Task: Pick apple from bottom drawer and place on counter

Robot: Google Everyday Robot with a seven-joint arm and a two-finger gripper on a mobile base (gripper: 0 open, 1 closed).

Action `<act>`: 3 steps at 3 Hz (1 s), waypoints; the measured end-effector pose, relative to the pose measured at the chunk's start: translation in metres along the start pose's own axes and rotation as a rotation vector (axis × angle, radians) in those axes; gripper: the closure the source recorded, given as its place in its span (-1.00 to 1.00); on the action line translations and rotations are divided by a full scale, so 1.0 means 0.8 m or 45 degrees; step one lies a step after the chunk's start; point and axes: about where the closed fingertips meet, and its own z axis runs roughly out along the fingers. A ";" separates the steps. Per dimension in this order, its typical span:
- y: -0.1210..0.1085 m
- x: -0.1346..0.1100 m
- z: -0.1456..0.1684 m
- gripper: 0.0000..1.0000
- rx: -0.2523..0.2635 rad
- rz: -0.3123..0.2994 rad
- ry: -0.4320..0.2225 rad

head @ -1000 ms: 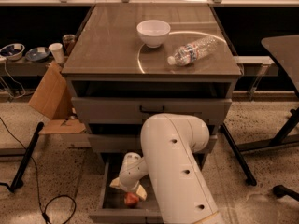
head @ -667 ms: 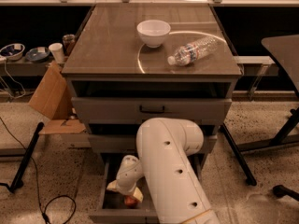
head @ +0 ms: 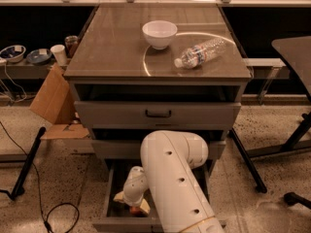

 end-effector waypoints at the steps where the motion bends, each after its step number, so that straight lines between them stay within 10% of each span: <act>1: 0.014 0.000 0.012 -0.62 -0.007 0.038 0.000; 3: 0.038 0.002 -0.040 0.31 -0.029 0.070 0.117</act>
Offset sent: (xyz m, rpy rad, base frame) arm -0.0157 -0.0353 0.0182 -0.0449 -0.0673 -0.1204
